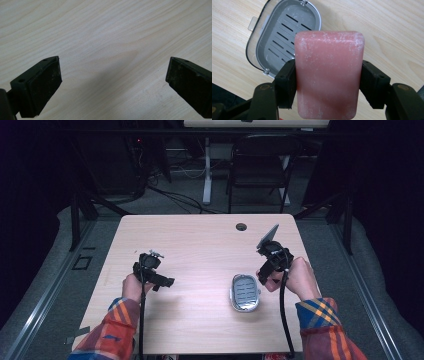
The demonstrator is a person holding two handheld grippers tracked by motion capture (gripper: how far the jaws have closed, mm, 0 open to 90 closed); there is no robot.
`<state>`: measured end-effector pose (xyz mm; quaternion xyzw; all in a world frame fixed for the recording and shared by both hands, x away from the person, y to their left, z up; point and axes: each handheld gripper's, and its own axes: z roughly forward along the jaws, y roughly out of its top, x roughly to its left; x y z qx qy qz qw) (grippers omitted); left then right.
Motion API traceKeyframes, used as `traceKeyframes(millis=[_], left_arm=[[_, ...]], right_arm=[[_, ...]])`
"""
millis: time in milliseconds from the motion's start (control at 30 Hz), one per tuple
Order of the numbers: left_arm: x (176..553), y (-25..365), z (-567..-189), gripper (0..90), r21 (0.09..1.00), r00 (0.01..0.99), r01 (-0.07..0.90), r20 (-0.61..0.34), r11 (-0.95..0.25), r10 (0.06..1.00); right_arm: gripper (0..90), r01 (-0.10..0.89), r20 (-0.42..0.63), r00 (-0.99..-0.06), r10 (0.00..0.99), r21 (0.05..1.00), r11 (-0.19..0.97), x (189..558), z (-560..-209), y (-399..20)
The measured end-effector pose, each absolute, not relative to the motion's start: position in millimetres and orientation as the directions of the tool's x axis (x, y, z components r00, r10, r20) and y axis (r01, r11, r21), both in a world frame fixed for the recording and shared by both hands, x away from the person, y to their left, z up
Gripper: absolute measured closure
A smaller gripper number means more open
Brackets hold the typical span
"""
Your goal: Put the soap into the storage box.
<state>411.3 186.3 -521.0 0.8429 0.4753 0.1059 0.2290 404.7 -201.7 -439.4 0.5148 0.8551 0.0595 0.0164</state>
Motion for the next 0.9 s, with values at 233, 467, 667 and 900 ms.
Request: traceKeyframes(millis=[233, 467, 667, 900], left_arm=[[411.3, 186.4, -521.1, 0.1, 0.487, 0.526, 0.752, -0.038, -0.443, 0.85], [411.3, 186.3, -521.2, 0.1, 0.487, 0.527, 0.752, -0.039, -0.444, 0.849], [411.2, 186.4, -521.0, 0.1, 0.486, 0.528, 0.752, -0.039, -0.445, 0.848], [411.2, 186.2, -521.0, 0.1, 0.486, 0.529, 0.751, -0.039, -0.446, 0.848]], right_arm=[[36.8, 0.867, 0.027, -0.494, 0.869, 0.097, 0.49, 407.5, -438.8, -193.5], [36.8, 0.855, 0.028, -0.516, 0.856, 0.074, 0.513, 410.5, -442.9, -180.9], [36.8, 0.853, 0.033, -0.52, 0.853, 0.077, 0.517, 411.9, -448.9, -171.9], [36.9, 0.847, 0.038, -0.531, 0.847, 0.066, 0.528, 413.3, -453.4, -163.7]])
